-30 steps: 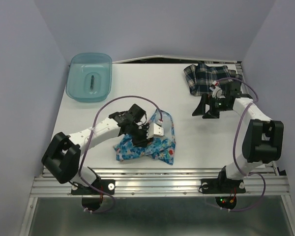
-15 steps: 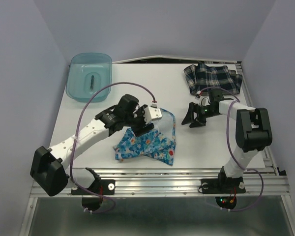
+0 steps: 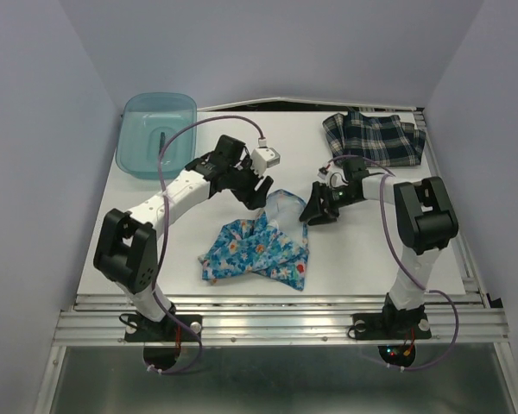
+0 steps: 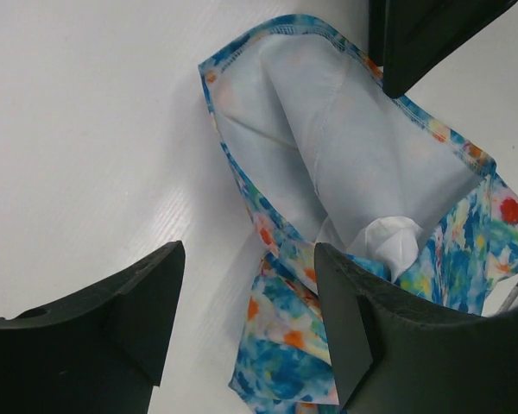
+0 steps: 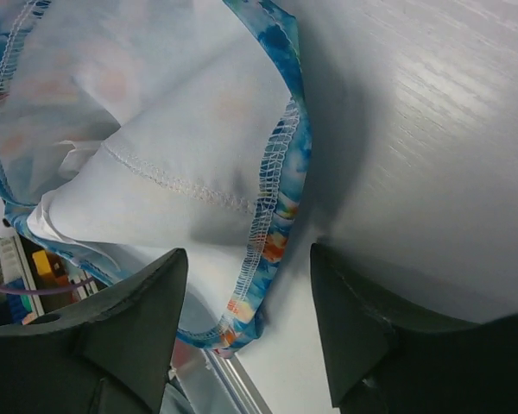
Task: Fold and stack the skirts
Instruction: Flatten the skirt out
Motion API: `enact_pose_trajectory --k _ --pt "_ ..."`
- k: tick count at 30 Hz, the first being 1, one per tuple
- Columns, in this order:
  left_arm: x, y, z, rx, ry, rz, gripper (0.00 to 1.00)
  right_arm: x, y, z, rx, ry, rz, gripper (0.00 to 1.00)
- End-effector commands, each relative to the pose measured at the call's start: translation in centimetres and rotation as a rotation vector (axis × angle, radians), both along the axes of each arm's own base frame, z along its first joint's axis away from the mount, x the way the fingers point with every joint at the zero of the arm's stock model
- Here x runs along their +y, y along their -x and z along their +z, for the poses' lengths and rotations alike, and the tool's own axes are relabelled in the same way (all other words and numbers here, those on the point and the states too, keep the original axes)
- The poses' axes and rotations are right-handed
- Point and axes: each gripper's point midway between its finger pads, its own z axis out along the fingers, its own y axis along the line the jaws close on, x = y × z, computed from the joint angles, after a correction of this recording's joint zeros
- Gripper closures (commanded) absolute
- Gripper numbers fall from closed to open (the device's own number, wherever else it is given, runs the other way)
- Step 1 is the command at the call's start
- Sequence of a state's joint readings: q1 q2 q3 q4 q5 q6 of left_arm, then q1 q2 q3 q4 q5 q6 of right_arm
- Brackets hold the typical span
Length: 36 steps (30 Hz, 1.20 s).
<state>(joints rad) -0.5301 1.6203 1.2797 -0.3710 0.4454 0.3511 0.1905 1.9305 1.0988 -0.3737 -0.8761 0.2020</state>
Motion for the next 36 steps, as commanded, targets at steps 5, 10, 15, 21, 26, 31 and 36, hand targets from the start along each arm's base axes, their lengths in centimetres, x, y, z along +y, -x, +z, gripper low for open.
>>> enact_pose_trajectory --k 5,10,15,21,26,31,36 --pt "-1.9 0.4 -0.2 0.098 0.059 -0.012 0.26 0.8 -0.5 -1.3 -0.020 0.023 0.020 0.50" --pt "-1.9 0.5 -1.5 0.121 0.043 -0.008 0.28 0.8 -0.7 -0.5 -0.053 0.020 0.026 0.69" --pt "-2.2 0.4 -2.2 0.139 0.039 0.004 0.34 0.8 -1.2 0.5 -0.090 0.021 0.025 0.96" --pt "-2.8 0.0 -0.6 0.129 0.084 0.020 0.27 0.8 -1.1 1.4 -0.107 0.018 0.019 0.99" --pt "-2.7 -1.0 0.8 0.100 0.095 0.076 0.23 0.7 -0.4 1.9 -0.094 0.017 0.006 0.97" --pt "-3.1 -1.3 1.4 0.087 0.071 0.104 0.18 0.5 0.6 2.2 -0.068 0.020 -0.032 0.37" --pt "-4.1 -0.8 0.2 0.058 -0.032 0.114 0.18 0.7 1.5 1.4 0.012 -0.004 -0.052 0.29"
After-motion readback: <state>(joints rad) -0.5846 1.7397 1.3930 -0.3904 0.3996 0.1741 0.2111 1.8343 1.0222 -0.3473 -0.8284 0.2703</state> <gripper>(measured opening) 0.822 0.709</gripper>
